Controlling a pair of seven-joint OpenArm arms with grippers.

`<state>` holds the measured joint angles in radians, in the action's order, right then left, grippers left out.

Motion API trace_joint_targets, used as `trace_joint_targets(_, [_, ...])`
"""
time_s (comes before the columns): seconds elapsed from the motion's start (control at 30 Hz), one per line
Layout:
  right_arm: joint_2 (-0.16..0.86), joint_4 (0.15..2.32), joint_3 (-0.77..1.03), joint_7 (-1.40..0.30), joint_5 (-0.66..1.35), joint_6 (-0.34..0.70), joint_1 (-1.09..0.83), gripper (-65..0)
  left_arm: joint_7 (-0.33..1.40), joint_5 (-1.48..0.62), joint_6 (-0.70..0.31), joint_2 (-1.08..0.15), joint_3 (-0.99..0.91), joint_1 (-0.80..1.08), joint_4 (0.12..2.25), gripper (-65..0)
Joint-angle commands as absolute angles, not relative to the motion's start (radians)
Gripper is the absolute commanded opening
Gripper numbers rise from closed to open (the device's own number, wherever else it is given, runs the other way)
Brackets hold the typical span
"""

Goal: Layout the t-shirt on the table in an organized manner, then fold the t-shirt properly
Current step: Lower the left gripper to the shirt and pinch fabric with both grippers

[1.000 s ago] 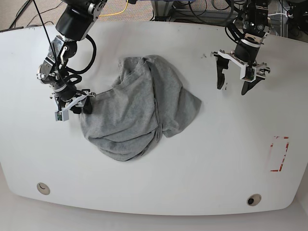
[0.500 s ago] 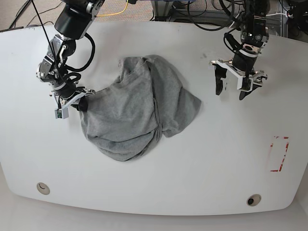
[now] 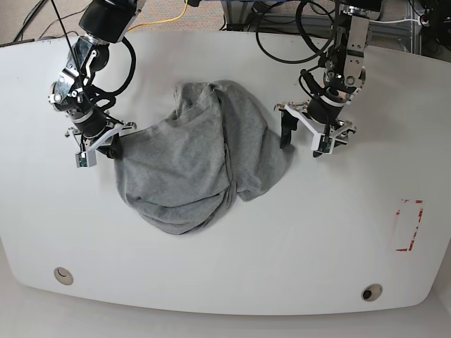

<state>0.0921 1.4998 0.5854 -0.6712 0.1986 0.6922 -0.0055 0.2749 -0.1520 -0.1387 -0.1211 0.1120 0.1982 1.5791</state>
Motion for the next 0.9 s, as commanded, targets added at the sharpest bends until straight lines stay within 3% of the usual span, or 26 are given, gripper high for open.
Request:
trace_joint_targets(0.0, [0.105, 1.541, 0.588, -0.654, 0.216, 0.698, -0.007, -65.0, 0.254, -0.157, -0.139, -0.117, 0.12, 0.151, 1.56, -19.7])
trace_joint_targets(0.57, [0.102, 1.698, 0.588, -0.704, 0.216, 0.698, -0.053, -65.0, 0.254, -0.157, -0.139, -0.093, 0.251, -0.028, 1.297, -21.4])
trace_joint_targets(0.63, [0.085, 1.718, 0.588, -0.704, 0.216, 0.698, -0.056, -65.0, 0.254, -0.157, -0.139, -0.093, 0.272, -0.041, 1.273, -26.1])
trace_joint_targets(0.7, [0.076, 1.738, 0.588, -0.705, 0.216, 0.698, -0.062, -65.0, 0.254, -0.157, -0.139, -0.093, 0.286, -0.05, 1.253, -35.3])
trace_joint_targets(0.87, [0.068, 1.799, 0.587, -0.737, 0.216, 0.698, -0.09, -65.0, 0.254, -0.159, -0.139, -0.091, 0.292, -0.051, 1.231, -65.0])
